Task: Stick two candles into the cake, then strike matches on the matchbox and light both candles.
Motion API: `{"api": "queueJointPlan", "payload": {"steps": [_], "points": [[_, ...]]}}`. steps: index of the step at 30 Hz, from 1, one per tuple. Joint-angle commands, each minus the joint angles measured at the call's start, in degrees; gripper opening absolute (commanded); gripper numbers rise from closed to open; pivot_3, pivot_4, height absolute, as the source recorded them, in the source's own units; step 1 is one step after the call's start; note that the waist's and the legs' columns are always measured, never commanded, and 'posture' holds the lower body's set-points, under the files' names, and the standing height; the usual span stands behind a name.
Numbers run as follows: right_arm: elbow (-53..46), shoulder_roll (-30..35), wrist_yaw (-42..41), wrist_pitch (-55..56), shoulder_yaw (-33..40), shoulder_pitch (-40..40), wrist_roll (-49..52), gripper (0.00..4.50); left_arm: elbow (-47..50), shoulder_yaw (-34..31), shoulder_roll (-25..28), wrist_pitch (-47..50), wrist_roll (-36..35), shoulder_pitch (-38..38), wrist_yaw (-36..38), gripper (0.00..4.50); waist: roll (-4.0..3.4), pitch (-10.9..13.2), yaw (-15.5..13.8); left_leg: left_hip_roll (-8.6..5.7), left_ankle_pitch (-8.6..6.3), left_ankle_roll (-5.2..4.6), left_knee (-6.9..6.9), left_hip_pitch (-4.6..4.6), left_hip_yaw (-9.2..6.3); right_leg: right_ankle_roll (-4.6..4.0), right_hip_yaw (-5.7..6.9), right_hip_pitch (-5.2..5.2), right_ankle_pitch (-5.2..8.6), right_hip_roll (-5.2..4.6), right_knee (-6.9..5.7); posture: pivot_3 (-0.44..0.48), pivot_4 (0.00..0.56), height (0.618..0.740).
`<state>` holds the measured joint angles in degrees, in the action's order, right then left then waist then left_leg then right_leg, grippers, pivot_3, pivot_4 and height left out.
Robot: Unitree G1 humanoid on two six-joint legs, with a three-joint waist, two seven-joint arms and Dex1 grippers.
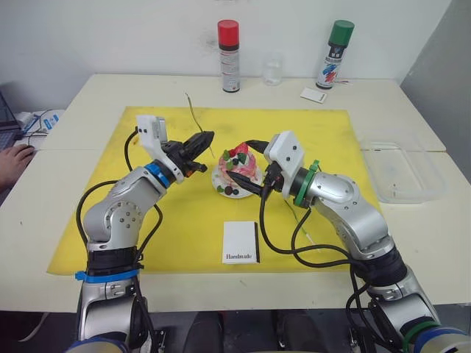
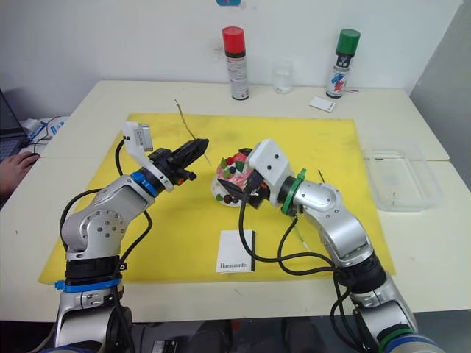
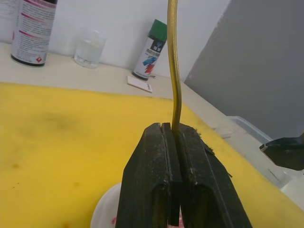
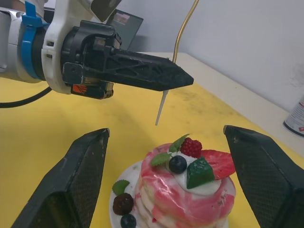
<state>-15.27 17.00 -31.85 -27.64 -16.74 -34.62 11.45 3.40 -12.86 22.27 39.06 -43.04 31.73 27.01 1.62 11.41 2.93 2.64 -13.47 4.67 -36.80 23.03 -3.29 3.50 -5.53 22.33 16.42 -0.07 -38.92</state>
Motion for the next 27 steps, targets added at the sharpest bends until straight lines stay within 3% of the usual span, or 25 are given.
{"api": "queueJointPlan", "payload": {"steps": [1,27], "points": [[-2.7,-0.2,0.7,-0.1,1.7,0.0,-0.1,4.03,-0.1,-0.1,-0.3,-1.4,0.4,1.0,1.0,0.0,0.0,0.0,0.0,0.0,0.0,0.0,0.0,0.0,0.0,0.0,0.0,0.0,0.0,0.0,0.0,0.0,0.15,0.74],[-4.1,-0.3,1.7,-1.3,3.0,1.2,-0.4,4.03,-1.6,1.0,-1.1,-1.4,2.4,0.3,3.5,0.0,0.0,0.0,0.1,0.0,0.0,0.0,0.01,0.0,0.0,0.01,0.0,0.0,0.0,0.0,0.01,0.0,0.15,0.74]]}}
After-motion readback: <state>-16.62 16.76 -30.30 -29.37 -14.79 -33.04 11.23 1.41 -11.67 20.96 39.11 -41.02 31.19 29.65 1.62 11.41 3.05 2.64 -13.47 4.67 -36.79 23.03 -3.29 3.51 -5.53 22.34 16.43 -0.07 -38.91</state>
